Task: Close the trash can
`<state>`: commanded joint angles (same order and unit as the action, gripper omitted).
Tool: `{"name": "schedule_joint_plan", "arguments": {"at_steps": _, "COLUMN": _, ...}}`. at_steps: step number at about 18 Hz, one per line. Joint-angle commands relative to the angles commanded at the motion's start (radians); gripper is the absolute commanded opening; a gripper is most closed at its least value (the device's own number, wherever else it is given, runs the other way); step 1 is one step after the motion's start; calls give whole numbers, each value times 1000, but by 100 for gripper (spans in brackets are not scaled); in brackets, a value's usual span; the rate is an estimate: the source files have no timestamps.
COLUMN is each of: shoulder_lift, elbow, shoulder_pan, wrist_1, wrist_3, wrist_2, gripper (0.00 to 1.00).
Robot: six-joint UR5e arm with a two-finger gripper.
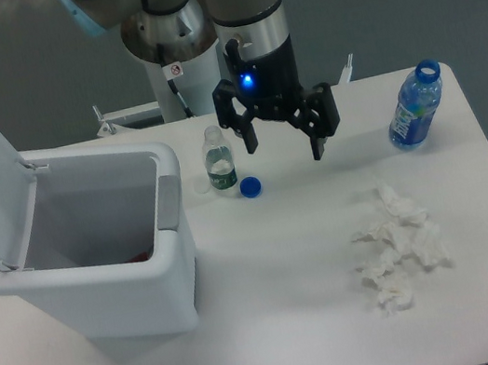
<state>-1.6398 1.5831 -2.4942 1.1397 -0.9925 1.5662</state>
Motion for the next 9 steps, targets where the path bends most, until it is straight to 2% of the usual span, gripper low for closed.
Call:
{"name": "schedule_joint_plan", "arguments": {"at_steps": 4, "shoulder_lift": 2, "elbow": -5, "shoulder_pan": 2, "wrist_1": -21, "wrist_3": 3, "wrist_2": 0, "gripper": 100}}
{"name": "schedule_joint_plan", "arguments": {"at_steps": 9, "shoulder_lift": 20, "elbow": 40, "shoulder_pan": 3, "wrist_1": -23, "wrist_3": 26, "wrist_2": 2, "gripper": 100}}
